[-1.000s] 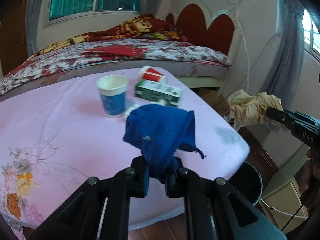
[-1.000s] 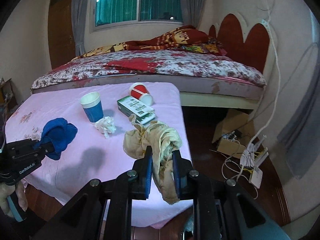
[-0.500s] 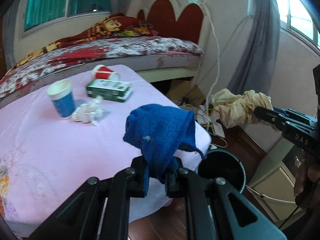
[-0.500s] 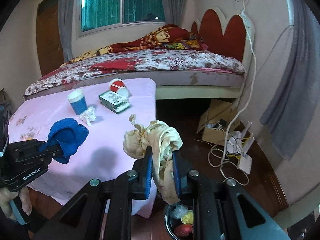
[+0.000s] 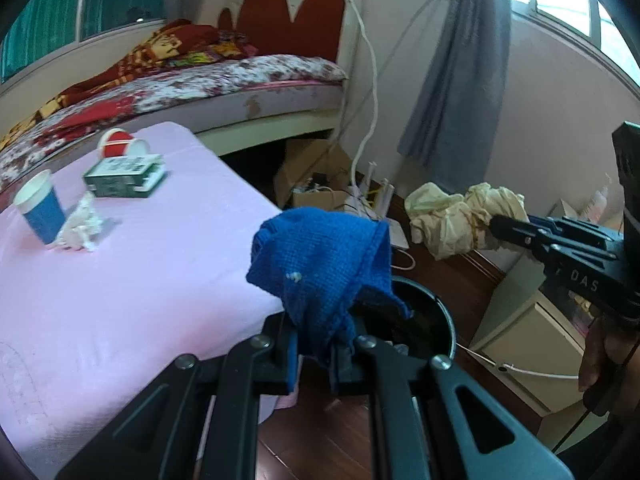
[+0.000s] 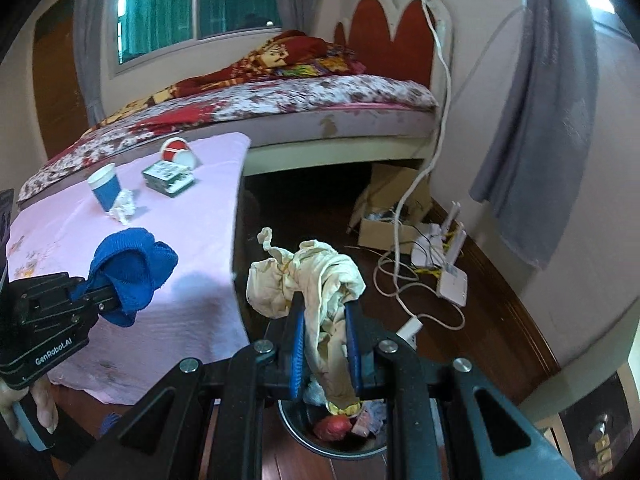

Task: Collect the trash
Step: 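Carry the blue cloth and beige rag over the bin and release both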

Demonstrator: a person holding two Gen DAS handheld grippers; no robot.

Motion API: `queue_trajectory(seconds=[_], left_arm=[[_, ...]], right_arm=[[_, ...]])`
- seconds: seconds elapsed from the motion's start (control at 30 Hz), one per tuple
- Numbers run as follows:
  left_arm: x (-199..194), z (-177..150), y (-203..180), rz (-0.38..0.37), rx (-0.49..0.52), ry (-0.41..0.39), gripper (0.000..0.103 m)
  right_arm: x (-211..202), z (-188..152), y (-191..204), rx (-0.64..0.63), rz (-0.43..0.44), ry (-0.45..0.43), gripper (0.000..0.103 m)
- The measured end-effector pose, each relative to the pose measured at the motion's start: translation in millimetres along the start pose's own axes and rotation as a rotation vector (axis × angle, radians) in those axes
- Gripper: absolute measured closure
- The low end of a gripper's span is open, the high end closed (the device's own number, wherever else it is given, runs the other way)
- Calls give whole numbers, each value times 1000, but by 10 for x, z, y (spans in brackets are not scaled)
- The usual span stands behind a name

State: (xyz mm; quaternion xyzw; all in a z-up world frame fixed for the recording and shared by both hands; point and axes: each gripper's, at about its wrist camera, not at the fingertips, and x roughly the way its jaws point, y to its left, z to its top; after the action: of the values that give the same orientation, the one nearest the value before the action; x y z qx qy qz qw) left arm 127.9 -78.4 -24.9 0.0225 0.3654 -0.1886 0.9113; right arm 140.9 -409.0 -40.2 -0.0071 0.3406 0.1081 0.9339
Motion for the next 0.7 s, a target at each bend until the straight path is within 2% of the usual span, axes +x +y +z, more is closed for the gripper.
queue_trajectory(seconds=[0.27, 0.7], left_arm=[[201, -41, -356, -34, 38, 39, 91], [717, -239, -730, -88, 95, 162, 91]], right_arm=[[35, -219, -299, 35, -29, 40, 83], [331, -670, -728, 88, -64, 159, 83]])
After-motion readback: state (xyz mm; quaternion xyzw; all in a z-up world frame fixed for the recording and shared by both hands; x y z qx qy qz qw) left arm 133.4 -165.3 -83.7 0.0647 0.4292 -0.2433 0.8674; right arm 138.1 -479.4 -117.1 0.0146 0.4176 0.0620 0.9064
